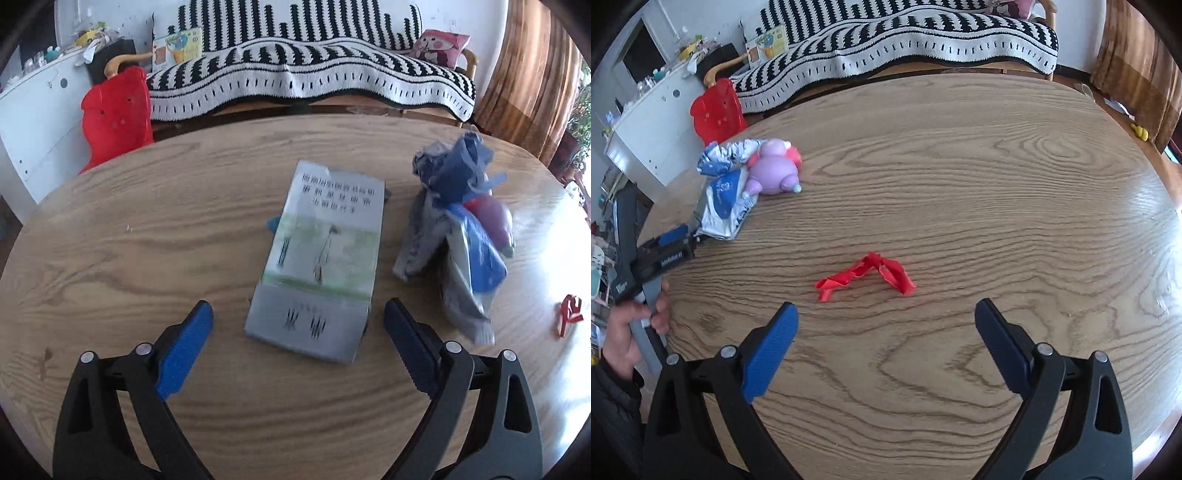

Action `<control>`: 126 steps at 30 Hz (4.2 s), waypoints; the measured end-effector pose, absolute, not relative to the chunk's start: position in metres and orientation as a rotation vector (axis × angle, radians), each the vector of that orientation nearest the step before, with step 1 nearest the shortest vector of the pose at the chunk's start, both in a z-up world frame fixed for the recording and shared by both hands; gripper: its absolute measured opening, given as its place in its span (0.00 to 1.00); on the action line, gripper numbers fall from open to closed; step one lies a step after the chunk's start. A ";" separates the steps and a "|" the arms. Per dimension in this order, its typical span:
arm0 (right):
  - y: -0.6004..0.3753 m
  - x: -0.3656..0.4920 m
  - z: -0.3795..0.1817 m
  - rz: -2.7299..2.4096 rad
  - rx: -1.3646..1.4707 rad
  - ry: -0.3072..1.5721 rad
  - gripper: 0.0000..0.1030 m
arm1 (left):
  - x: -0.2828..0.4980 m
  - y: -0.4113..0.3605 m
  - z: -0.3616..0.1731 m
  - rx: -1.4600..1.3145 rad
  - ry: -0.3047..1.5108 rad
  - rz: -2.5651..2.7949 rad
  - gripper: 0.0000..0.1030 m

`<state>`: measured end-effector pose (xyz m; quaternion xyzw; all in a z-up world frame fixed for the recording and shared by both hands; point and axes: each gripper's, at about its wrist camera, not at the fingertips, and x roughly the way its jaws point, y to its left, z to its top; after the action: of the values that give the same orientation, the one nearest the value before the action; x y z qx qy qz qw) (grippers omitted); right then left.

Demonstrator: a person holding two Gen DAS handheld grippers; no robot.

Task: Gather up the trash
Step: 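Grasp the grey-green cigarette pack with the left tool while the right tool grasps the red ribbon, then carry the cigarette pack and red ribbon over the black bin and release both, then move both open tools back over the remaining items on the table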

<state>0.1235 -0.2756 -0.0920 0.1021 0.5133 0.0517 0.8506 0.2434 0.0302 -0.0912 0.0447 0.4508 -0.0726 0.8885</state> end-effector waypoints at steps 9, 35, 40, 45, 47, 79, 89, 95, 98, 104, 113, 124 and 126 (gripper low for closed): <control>-0.264 0.131 -0.099 0.133 0.192 1.097 0.90 | 0.234 0.025 -0.080 0.101 0.908 -0.111 0.55; -0.330 0.073 -0.072 -0.023 0.136 0.991 0.33 | 0.129 -0.095 -0.005 0.158 0.795 -0.306 0.55; -0.401 0.025 -0.064 -0.131 0.183 0.958 0.34 | 0.106 -0.165 -0.008 0.198 0.798 -0.425 0.55; -0.480 -0.036 -0.063 -0.261 0.254 0.930 0.34 | 0.072 -0.248 -0.004 0.236 0.783 -0.577 0.55; -0.507 -0.058 -0.067 -0.306 0.283 0.928 0.34 | 0.051 -0.287 -0.002 0.245 0.768 -0.656 0.55; -0.697 -0.191 -0.203 -0.520 0.765 1.144 0.42 | -0.067 -0.511 -0.101 0.447 0.908 -1.066 0.55; -0.701 -0.194 -0.190 -0.542 0.767 1.095 0.70 | -0.072 -0.514 -0.106 0.449 0.922 -1.073 0.55; -0.713 -0.210 -0.173 -0.643 0.766 1.040 0.78 | -0.076 -0.522 -0.119 0.464 0.974 -1.106 0.55; -0.719 -0.218 -0.168 -0.677 0.773 1.013 0.79 | -0.081 -0.530 -0.126 0.482 0.990 -1.134 0.55; -0.725 -0.234 -0.155 -0.730 0.789 0.961 0.81 | -0.084 -0.545 -0.134 0.473 0.998 -1.147 0.67; -0.702 -0.207 -0.129 -0.669 0.763 0.938 0.83 | -0.072 -0.522 -0.105 0.421 0.951 -1.127 0.82; -0.576 -0.080 -0.073 -0.416 0.586 0.918 0.88 | 0.014 -0.382 -0.036 0.302 0.848 -0.865 0.89; -0.547 -0.053 -0.072 -0.361 0.562 0.938 0.88 | 0.041 -0.338 -0.030 0.272 0.844 -0.765 0.89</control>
<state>-0.0534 -0.5468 -0.0720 0.2659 0.4434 -0.1709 0.8387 0.0411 -0.3381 -0.0300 0.1285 0.3981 -0.3611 0.8334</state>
